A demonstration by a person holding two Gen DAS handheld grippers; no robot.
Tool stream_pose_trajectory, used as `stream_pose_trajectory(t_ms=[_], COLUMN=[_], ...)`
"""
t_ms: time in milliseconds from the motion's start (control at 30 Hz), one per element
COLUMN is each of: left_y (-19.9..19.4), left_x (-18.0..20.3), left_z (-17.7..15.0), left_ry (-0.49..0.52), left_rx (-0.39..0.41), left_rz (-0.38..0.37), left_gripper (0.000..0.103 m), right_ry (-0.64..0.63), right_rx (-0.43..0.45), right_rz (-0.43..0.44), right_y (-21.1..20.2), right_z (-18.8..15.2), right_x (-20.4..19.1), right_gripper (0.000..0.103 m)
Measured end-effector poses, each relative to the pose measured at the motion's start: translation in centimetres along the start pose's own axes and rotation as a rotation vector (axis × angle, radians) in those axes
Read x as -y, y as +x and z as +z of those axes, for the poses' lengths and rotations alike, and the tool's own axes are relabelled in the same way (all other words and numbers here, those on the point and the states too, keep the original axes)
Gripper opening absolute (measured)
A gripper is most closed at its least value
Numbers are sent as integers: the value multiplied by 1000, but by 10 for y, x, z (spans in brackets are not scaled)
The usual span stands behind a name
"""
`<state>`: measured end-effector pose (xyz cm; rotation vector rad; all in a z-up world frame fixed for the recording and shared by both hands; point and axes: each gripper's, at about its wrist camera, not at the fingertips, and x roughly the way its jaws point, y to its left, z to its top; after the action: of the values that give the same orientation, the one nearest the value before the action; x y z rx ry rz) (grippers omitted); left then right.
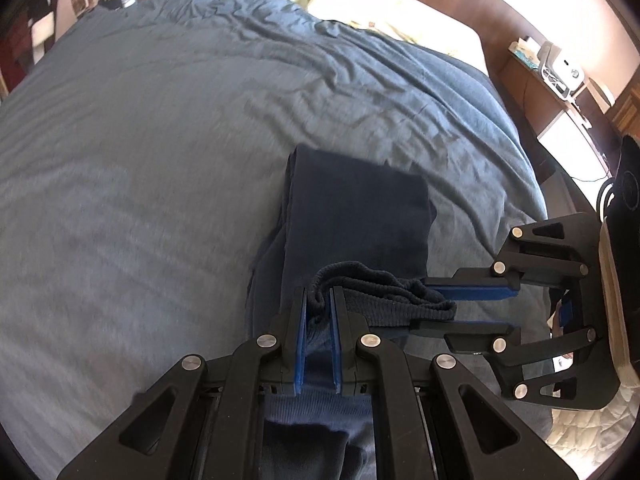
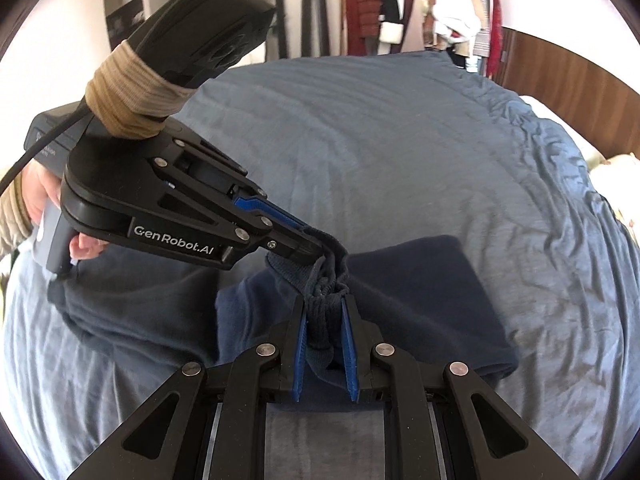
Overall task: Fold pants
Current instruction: 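Lift the cuffs with both grippers and fold them over toward the waistband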
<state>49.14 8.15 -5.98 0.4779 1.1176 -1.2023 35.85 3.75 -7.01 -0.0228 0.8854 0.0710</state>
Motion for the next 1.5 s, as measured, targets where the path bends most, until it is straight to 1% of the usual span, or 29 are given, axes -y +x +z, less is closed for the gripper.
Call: stream_pose_trajectory(t_ms=[67, 333, 433, 533, 633, 700, 767, 800, 867, 900, 967, 1033, 1100, 1200, 1300, 1367, 1433, 1500], left_y=[0, 3, 2, -5, -19, -27, -28, -26, -22, -17, -15, -10, -4, 7, 14, 16, 17, 20], left_x=[-1, -6, -8, -13, -20, -19, -15, -11, -8, -7, -8, -11, -13, -12, -15, -14, -13, -13], left_z=[-8, -40, -50, -58, -62, -61, -58, -55, -51, -47, -43, -39, -36, -35, -39, -41, -43, -44], left_ry=[-6, -47, -64, -96, -159, -174, -173, -163, -156, -165, -180, -203, -217, -215, -230, -227, -215, -209], left_rx=[-1, -46, -68, -79, -52, -26, -23, -30, -43, -50, -44, -42, -55, -93, -116, -120, -123, -130], left_rz=[6, 48, 82, 141, 176, 182, 171, 150, 109, 77, 47, 27, 5, -11, -16, -17, -6, -6], left_gripper=[12, 12, 12, 12, 12, 14, 15, 16, 16, 16, 17, 18, 22, 24, 26, 26, 26, 24], right_ry=[-8, -80, -105, -118, -112, -105, -107, -104, -91, -72, -28, 2, 1, 1, 7, -26, -32, -58], right_rx=[-10, -52, -71, -87, -108, -110, -112, -105, -80, -51, -17, -22, -45, -36, -48, -55, -58, -61], right_rz=[6, 33, 40, 45, 75, 103, 144, 174, 181, 164, 124, 96, 92, 40, 46, 36, 50, 32], right_y=[4, 13, 16, 18, 20, 17, 13, 9, -1, -8, -15, -11, -4, 2, 8, 12, 13, 15], right_z=[-4, -24, -32, -38, -42, -44, -45, -45, -44, -42, -40, -37, -39, -42, -40, -41, -42, -45], right_x=[-5, -34, -42, -48, -49, -52, -54, -56, -55, -52, -44, -37, -37, -35, -36, -41, -44, -49], right_gripper=[17, 17, 17, 18, 22, 25, 25, 25, 25, 25, 25, 25, 25, 25, 25, 25, 25, 25])
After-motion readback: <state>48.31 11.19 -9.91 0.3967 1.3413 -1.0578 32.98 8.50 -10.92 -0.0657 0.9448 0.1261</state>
